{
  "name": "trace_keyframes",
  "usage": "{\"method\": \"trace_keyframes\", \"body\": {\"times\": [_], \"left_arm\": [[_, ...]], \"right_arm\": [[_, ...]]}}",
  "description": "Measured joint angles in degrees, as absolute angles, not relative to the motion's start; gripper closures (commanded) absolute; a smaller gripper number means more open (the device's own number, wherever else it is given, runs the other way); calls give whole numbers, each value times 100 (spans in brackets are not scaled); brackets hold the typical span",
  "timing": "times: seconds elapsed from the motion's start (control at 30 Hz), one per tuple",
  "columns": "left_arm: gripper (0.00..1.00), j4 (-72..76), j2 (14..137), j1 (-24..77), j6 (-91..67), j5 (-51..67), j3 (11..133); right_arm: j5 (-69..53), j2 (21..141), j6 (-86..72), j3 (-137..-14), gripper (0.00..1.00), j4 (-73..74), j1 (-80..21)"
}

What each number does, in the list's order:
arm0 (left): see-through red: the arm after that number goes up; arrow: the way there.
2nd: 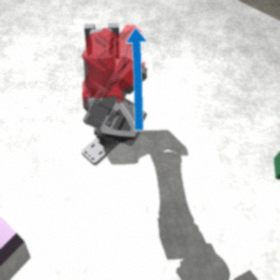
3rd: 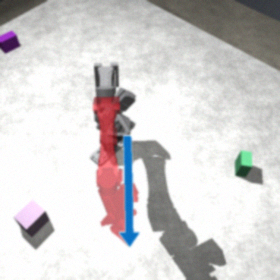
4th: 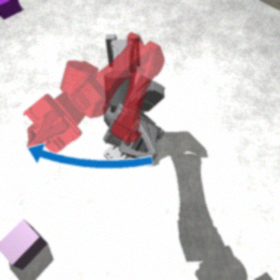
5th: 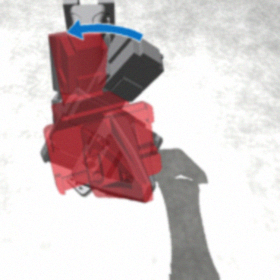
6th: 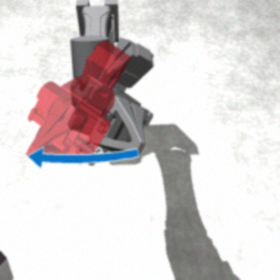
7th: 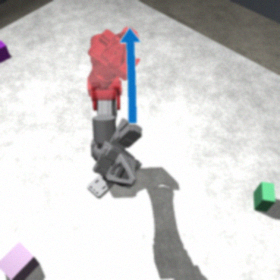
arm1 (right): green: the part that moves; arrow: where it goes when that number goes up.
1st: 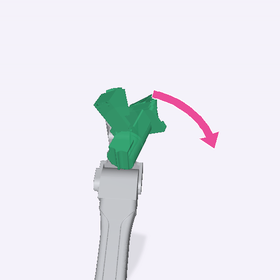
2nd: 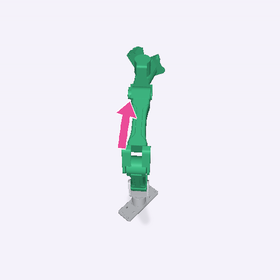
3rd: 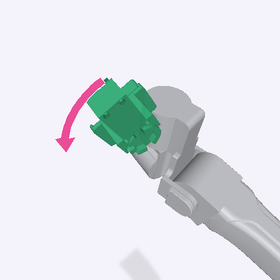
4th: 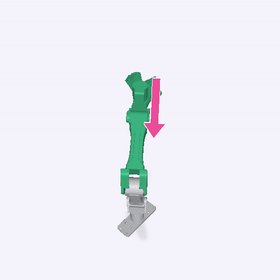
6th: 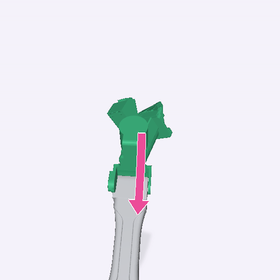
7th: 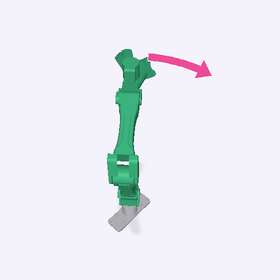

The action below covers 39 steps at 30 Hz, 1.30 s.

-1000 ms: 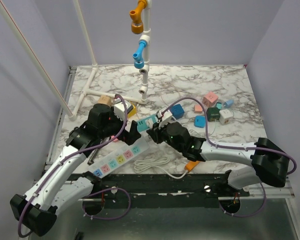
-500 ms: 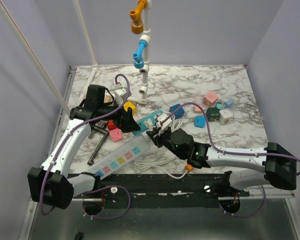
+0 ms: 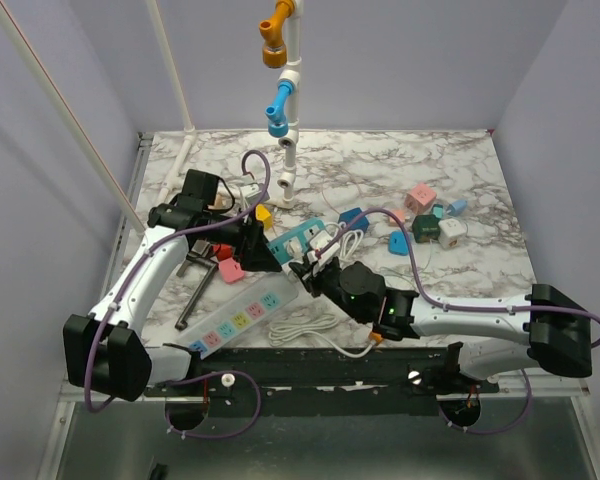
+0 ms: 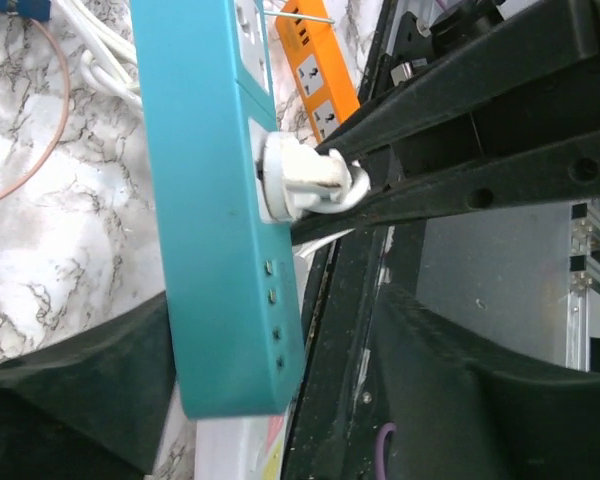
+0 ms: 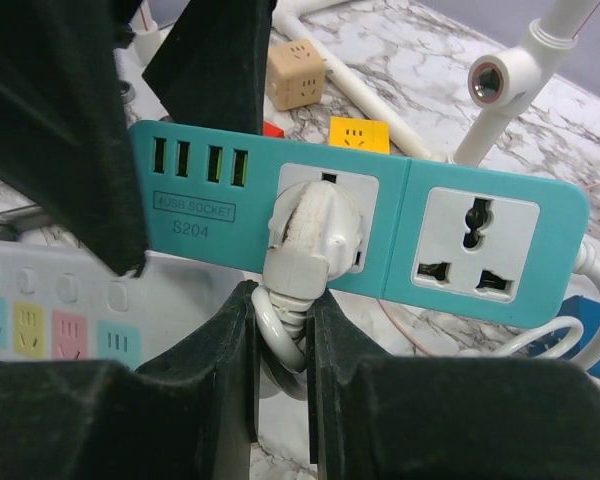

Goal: Pull the plug off the socket
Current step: Remove the plug from the socket.

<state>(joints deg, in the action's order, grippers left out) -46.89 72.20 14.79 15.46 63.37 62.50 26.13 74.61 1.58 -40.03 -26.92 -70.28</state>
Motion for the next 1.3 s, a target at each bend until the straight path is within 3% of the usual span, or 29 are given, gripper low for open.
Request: {"method": "trace_keyframes", "body": {"times": [0.2, 0.3, 0.43, 0.67, 1.13, 1.3], "left_arm": [[55, -4641, 7422, 1588, 1664, 6296, 6388], [74, -4512, 7411, 1629, 1640, 6217, 6399], [95, -4386, 7380, 1667, 1579, 6071, 6455], [100, -4327, 7214, 1769, 1601, 5695, 6514], [100, -4237, 6930, 1835, 1177, 5196, 6514], [100, -4163, 6886, 1831, 1149, 5011, 6514]], "right_arm": [[2770, 7461, 226, -4053, 99, -2786, -7227], [2827, 7461, 268, -4121, 99, -2786, -7310], [2934, 7474, 331, -4132, 77, -2783, -7360], [3216, 7467, 292, -4134, 40, -2871, -7382], [3629, 7835, 423, -4604, 43, -3166, -7406], [3726, 8029, 412, -4748, 58, -3148, -7417]]}}
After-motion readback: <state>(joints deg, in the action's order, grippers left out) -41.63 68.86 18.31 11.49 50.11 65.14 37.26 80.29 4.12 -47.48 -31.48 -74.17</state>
